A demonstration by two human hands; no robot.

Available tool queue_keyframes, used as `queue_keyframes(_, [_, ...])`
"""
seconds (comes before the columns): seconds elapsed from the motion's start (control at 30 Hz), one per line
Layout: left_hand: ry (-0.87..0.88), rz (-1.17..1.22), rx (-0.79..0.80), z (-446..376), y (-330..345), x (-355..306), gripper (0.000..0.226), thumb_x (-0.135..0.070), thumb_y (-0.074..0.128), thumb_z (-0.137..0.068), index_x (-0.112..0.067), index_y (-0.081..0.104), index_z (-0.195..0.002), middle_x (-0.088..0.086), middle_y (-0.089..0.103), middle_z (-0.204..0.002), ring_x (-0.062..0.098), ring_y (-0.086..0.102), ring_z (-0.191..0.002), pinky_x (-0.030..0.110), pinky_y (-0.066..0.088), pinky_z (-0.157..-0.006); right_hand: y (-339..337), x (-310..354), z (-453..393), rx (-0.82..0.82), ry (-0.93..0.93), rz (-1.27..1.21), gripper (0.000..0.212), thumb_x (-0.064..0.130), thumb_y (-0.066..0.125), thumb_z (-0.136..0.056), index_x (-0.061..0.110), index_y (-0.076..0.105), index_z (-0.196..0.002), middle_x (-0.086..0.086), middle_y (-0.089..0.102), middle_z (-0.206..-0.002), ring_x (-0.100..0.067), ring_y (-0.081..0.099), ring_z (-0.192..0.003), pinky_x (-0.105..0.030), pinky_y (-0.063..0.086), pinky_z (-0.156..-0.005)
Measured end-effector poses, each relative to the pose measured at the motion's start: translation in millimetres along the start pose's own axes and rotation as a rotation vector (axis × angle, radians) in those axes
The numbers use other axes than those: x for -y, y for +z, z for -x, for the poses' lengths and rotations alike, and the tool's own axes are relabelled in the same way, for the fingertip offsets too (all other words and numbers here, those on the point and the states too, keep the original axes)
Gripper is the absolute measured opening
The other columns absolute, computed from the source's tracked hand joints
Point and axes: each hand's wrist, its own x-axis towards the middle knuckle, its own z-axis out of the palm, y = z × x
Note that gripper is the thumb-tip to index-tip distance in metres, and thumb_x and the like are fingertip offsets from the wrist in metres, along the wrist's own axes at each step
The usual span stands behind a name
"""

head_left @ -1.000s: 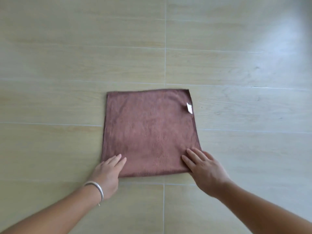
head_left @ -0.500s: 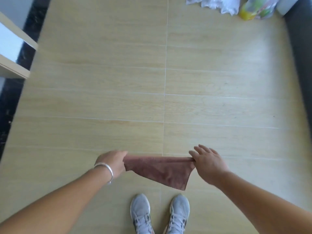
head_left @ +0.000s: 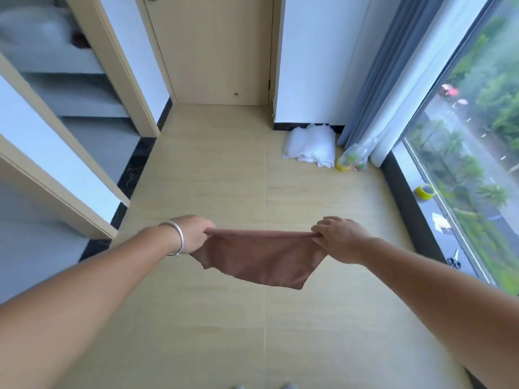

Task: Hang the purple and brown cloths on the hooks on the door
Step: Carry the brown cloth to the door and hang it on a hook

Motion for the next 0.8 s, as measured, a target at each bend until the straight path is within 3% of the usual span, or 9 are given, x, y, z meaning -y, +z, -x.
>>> queue_keyframes(0.2, [0.042, -0.042, -0.247, 70, -143, -7, 0.033, -0.028, 0.037, -0.101, -0.015, 0.05, -0.074, 0.006, 0.058, -0.078, 0.023, 0.049, -0.068, 0.032, 0.036, -0.062, -176, -6, 20, -0.244, 0.026, 0.095, 0.037, 0.044, 0.03, -0.1, 0.033, 0.058, -0.121, 0.01, 0.056, -0.127, -0.014, 0.043, -0.126, -0.036, 0.038, -0.101])
queue_keyframes(0.4, [0.048, -0.052, -0.475, 147, -249, -6, 0.037, -0.03, 0.037, -0.102, -0.016, 0.046, -0.069, 0.005, 0.055, -0.076, 0.021, 0.048, -0.067, 0.034, 0.037, -0.064, -310, 12, 53, -0.483, 0.019, 0.156, 0.036, 0.042, 0.03, -0.101, 0.033, 0.054, -0.125, 0.01, 0.053, -0.125, -0.014, 0.04, -0.129, -0.038, 0.039, -0.102])
queue_keyframes(0.6, [-0.008, -0.2, -0.63, 224, -318, 1, 0.038, -0.033, 0.035, -0.103, -0.013, 0.05, -0.074, 0.008, 0.06, -0.083, 0.022, 0.051, -0.071, 0.035, 0.042, -0.069, -402, 49, 84, -0.674, 0.026, 0.243, 0.037, 0.042, 0.029, -0.102, 0.033, 0.053, -0.129, 0.009, 0.051, -0.133, -0.013, 0.036, -0.132, -0.037, 0.035, -0.103])
queue_keyframes(0.8, [-0.059, -0.326, -0.773, 277, -355, 18, 0.037, -0.033, 0.032, -0.103, -0.015, 0.05, -0.076, 0.004, 0.056, -0.079, 0.019, 0.048, -0.069, 0.028, 0.034, -0.059, -452, 79, 98, -0.777, 0.009, 0.27, 0.039, 0.044, 0.028, -0.102, 0.028, 0.056, -0.122, 0.009, 0.054, -0.127, -0.013, 0.036, -0.132, -0.034, 0.033, -0.101])
